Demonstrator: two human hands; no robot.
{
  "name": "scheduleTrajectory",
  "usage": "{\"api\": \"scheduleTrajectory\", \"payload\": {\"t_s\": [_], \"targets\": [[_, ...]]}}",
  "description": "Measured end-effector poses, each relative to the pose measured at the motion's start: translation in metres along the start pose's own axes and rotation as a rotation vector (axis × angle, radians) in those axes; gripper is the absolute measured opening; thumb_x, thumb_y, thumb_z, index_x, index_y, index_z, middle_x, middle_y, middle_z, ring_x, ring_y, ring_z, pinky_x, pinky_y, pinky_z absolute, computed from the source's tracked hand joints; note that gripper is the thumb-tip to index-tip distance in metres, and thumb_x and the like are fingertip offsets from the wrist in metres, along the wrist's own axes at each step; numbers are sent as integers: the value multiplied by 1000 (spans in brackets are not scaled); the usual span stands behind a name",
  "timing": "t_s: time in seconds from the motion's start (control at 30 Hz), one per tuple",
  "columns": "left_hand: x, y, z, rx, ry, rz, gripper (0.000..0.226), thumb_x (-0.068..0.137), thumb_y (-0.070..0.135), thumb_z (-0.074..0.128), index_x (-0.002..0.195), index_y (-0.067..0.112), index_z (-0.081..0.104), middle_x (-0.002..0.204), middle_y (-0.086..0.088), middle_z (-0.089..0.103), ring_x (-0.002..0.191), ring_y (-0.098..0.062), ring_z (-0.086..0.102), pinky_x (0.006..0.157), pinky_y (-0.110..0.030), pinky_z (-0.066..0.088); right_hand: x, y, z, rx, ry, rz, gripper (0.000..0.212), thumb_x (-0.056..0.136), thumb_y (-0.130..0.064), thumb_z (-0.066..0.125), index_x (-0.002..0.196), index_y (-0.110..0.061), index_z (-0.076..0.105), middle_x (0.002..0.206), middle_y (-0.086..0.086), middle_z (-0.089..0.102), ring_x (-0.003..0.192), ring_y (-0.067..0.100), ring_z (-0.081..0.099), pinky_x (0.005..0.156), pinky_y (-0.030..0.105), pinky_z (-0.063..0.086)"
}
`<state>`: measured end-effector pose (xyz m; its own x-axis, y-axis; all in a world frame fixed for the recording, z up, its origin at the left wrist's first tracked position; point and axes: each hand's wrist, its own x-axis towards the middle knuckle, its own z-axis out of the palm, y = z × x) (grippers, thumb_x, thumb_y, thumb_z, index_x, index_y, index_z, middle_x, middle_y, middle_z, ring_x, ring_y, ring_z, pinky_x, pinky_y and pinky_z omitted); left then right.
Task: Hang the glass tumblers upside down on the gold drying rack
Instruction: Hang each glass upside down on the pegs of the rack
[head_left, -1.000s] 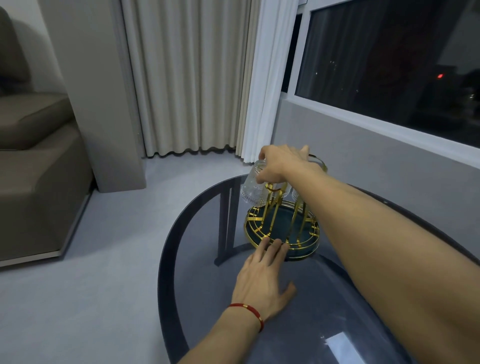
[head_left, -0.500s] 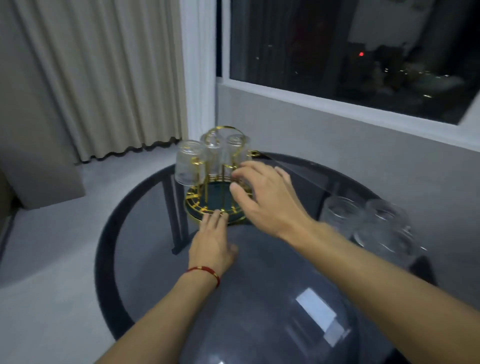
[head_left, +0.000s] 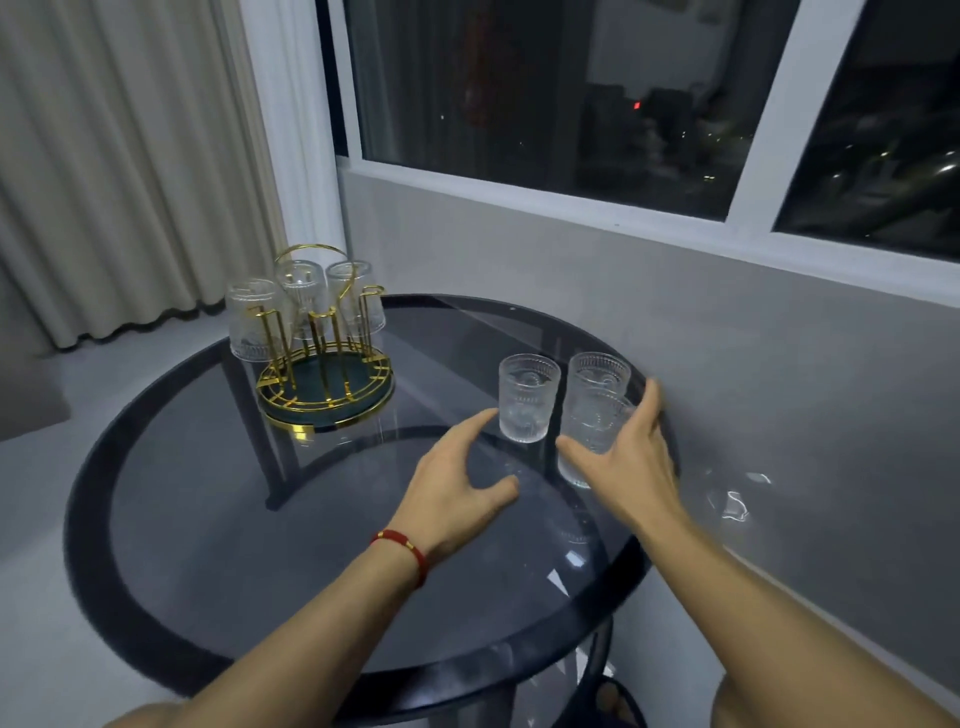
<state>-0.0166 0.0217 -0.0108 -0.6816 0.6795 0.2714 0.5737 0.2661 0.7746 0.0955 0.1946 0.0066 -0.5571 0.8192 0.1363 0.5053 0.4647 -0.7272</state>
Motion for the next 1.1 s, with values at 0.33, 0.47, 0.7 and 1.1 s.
{"api": "scheduleTrajectory", "payload": {"t_s": [0.33,0.47,0.7,1.1], "targets": [[-2,11,7,-286,18,-89,57,78,42,80,121,62,49,120,24,60,108,7,58,88,-21,49,9,17,-3,172,3,-13,72,67,-57,86,124,-29,53,123,-5,67,101,18,58,81,32,44],[1,17,-2,-473,-16,-119,89,68,58,84,145,44,41,125,16,60,104,-1,67,89,-37,61,-7,-1,-6,277,-163,-275,69,69,-55,86,127,-43,51,136,-11,61,122,14,60,95,36,51],[5,10,-30,-269,94,-65,86,64,56,85,139,43,45,117,23,63,106,16,57,79,-6,50,-13,-37,26,386,-481,-431,82,62,-30,89,135,-49,58,137,-11,68,125,8,67,104,41,57],[32,-31,-79,-582,345,-224,69,67,43,86,130,33,59,121,17,62,106,0,64,88,-47,61,14,-83,103,1149,-812,126,52,108,-32,52,156,-16,40,152,17,58,126,36,69,94,55,60]]}}
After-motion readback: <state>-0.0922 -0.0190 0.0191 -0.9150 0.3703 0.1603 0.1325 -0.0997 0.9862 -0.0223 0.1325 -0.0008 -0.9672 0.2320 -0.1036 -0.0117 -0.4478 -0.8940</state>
